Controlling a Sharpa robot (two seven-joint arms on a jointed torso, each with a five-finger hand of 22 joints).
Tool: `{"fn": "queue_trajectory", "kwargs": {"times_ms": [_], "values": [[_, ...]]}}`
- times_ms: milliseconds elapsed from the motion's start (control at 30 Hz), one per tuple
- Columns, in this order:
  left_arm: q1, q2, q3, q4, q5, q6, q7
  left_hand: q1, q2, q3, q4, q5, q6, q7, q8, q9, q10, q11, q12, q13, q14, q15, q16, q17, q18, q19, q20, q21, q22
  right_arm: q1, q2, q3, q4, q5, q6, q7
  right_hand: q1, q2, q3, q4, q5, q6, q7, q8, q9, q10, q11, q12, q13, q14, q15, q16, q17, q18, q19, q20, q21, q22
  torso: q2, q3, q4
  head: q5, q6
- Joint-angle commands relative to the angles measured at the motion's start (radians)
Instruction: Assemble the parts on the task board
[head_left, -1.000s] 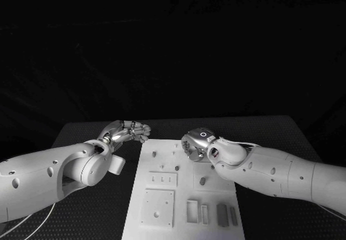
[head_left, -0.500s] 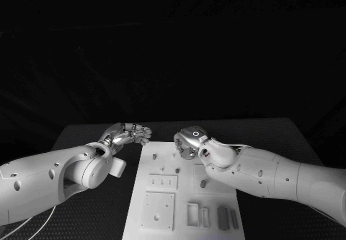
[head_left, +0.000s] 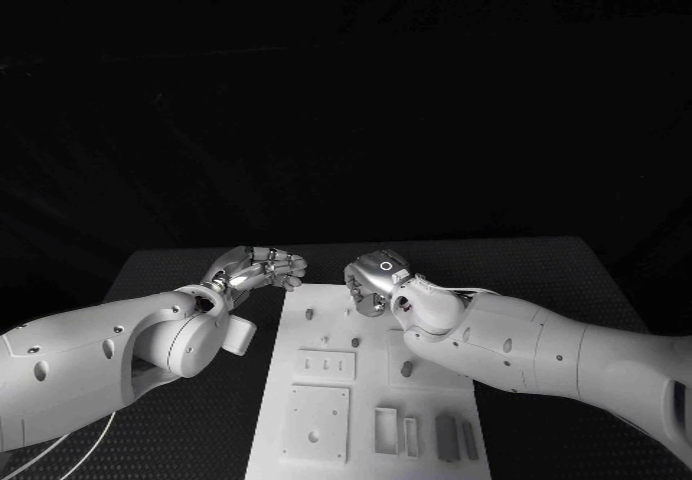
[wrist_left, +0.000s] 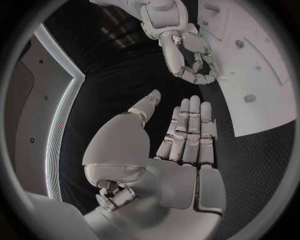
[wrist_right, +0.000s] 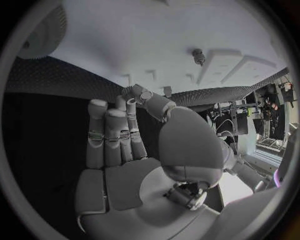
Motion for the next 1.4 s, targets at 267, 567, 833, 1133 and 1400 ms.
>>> {"fn": "queue_trajectory", "kwargs": {"times_ms": [267, 567, 833, 1133, 1400], "values": [[0.001, -0.001, 0.001, 0.006, 0.004, 0.01, 0.008, -0.014, -0.001, 0.004, -0.009, -0.006, 0.001, 0.007, -0.007, -0.002, 0.008, 0.002, -0.008, -0.001, 0.006, 0.001, -0.004, 0.002, 0.008, 0.007, 0.001, 0.006, -0.001, -0.001, 0.015, 0.0, -0.014, -0.024, 0.007, 0.014, -0.001, -0.014, 0.017, 0.005, 0.007, 0.011, 0.0, -0.002, 0.004, 0.089, -0.02, 0.0, 0.006, -0.016, -0.019, 0.007, -0.005, 0.031, 0.0, -0.006, 0.01, 0.018, 0.002, 0.0012, -0.0023, 0.009, -0.009], [0.001, 0.001, 0.002, 0.007, 0.004, 0.01, 0.008, -0.016, -0.001, 0.007, -0.012, -0.006, 0.001, 0.007, -0.007, -0.002, 0.009, 0.002, -0.009, -0.001, 0.006, 0.001, -0.005, 0.003, 0.008, 0.006, 0.001, 0.007, -0.001, -0.001, 0.027, 0.0, -0.031, -0.025, 0.033, 0.008, -0.001, -0.015, 0.02, 0.006, 0.007, 0.011, 0.0, -0.002, 0.005, 0.089, -0.02, -0.002, 0.008, -0.016, -0.019, 0.008, -0.006, 0.031, -0.001, -0.006, 0.011, 0.018, 0.002, 0.0017, -0.0031, 0.013, -0.016], [0.002, 0.001, 0.003, 0.009, 0.004, 0.01, 0.008, -0.018, -0.001, 0.009, -0.015, -0.006, 0.001, 0.008, -0.007, -0.002, 0.009, 0.003, -0.01, -0.001, 0.006, 0.001, -0.005, 0.003, 0.008, 0.006, 0.001, 0.007, -0.001, -0.002, 0.03, 0.0, -0.035, -0.025, 0.038, 0.013, -0.001, -0.016, 0.022, 0.006, 0.007, 0.011, 0.0, -0.003, 0.006, 0.089, -0.02, -0.002, 0.01, -0.016, -0.019, 0.008, -0.007, 0.031, -0.001, -0.006, 0.011, 0.018, 0.002, 0.002, -0.0022, 0.016, -0.021], [0.003, 0.001, 0.004, 0.011, 0.003, 0.009, 0.007, -0.02, -0.002, 0.011, -0.018, -0.007, 0.001, 0.008, -0.007, -0.002, 0.01, 0.003, -0.011, -0.001, 0.006, 0.001, -0.006, 0.004, 0.008, 0.006, 0.001, 0.007, -0.001, -0.003, 0.035, 0.0, -0.041, -0.021, 0.052, 0.019, -0.002, -0.016, 0.022, 0.006, 0.007, 0.011, 0.0, -0.004, 0.007, 0.088, -0.02, -0.003, 0.011, -0.017, -0.018, 0.008, -0.008, 0.031, -0.002, -0.006, 0.012, 0.018, 0.002, 0.0011, -0.0028, 0.021, -0.025], [0.003, 0.002, 0.004, 0.011, 0.003, 0.01, 0.006, -0.022, -0.002, 0.013, -0.02, -0.007, 0.001, 0.008, -0.007, -0.002, 0.01, 0.003, -0.012, -0.001, 0.006, 0.002, -0.006, 0.004, 0.008, 0.006, 0.001, 0.008, -0.001, -0.005, 0.042, -0.001, -0.044, -0.02, 0.047, 0.021, -0.003, -0.016, 0.023, 0.006, 0.007, 0.011, 0.0, -0.004, 0.007, 0.088, -0.02, -0.004, 0.012, -0.017, -0.018, 0.009, -0.009, 0.031, -0.002, -0.006, 0.013, 0.018, 0.005, 0.0006, -0.004, 0.023, -0.024]]}}
